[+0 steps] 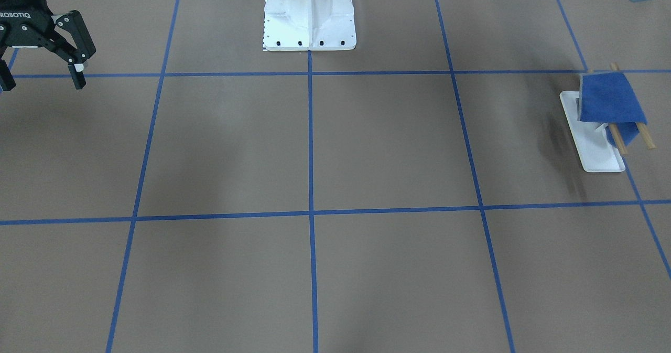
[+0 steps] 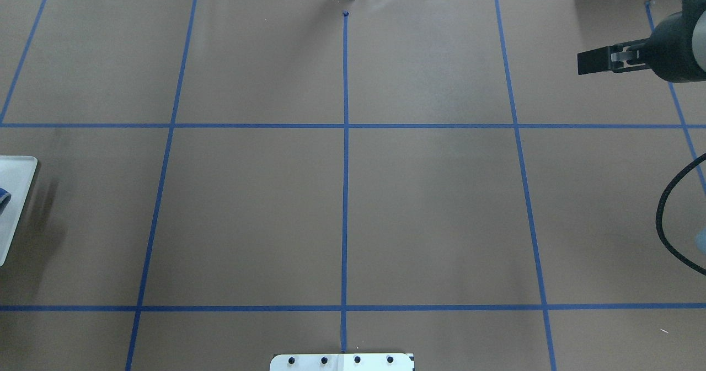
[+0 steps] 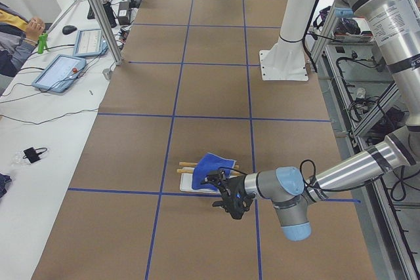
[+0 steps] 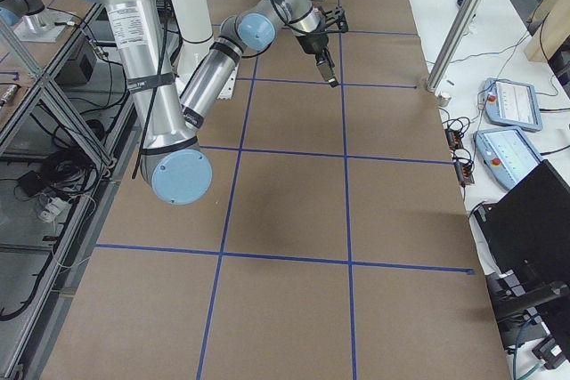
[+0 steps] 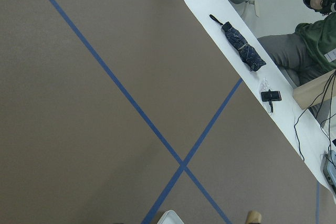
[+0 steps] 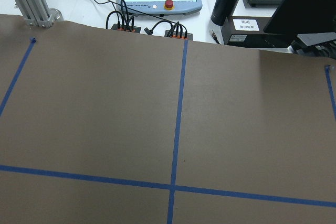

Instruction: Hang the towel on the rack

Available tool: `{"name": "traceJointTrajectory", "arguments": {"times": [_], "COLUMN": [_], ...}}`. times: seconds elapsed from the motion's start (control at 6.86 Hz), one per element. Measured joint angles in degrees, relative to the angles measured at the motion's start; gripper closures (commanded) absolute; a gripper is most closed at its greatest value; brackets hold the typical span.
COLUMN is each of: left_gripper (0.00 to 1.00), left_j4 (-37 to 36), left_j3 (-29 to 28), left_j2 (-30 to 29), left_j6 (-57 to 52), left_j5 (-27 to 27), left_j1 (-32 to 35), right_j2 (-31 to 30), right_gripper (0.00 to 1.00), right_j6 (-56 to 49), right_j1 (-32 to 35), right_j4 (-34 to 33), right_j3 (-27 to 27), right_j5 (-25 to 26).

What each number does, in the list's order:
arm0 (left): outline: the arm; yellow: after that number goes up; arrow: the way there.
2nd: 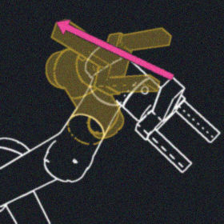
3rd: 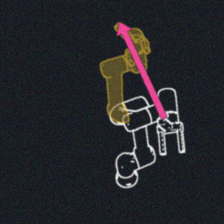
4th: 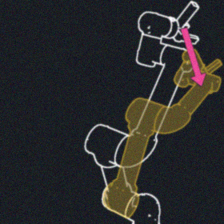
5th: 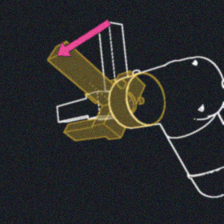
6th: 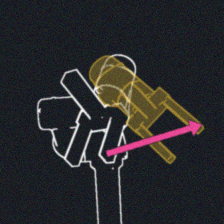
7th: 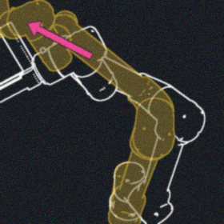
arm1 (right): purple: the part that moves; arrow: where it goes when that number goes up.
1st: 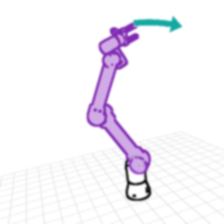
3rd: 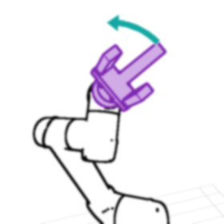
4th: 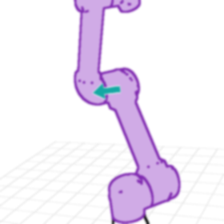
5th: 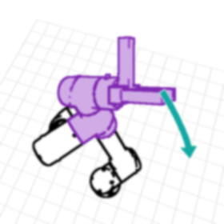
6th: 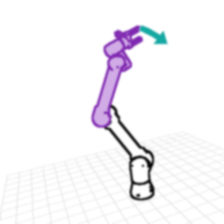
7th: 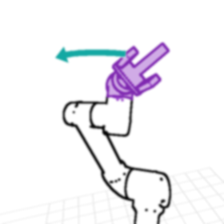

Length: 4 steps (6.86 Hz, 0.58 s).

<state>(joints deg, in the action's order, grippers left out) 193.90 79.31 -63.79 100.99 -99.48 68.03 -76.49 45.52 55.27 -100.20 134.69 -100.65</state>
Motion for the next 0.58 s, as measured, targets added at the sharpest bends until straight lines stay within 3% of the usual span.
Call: {"name": "traceJointTrajectory", "arguments": {"times": [0.29,0.58], "left_gripper": [0.02,0.02], "left_j4": [-3.3,-11.3], "left_j3": [0.0,0.0], "left_j2": [-3.1,-7.8], "left_j6": [-11.6,-34.3], "left_j5": [-0.4,-0.5], "left_j1": [0.2,3.8], "right_j2": [-1.9,-3.5], "right_gripper": [0.0,0.0], "right_j6": [-4.4,-12.1], "right_j1": [3.7,8.9], "right_j4": [-0.1,-0.1], "right_j3": [-0.3,-2.8], "right_j5": [-4.4,-8.4]}}
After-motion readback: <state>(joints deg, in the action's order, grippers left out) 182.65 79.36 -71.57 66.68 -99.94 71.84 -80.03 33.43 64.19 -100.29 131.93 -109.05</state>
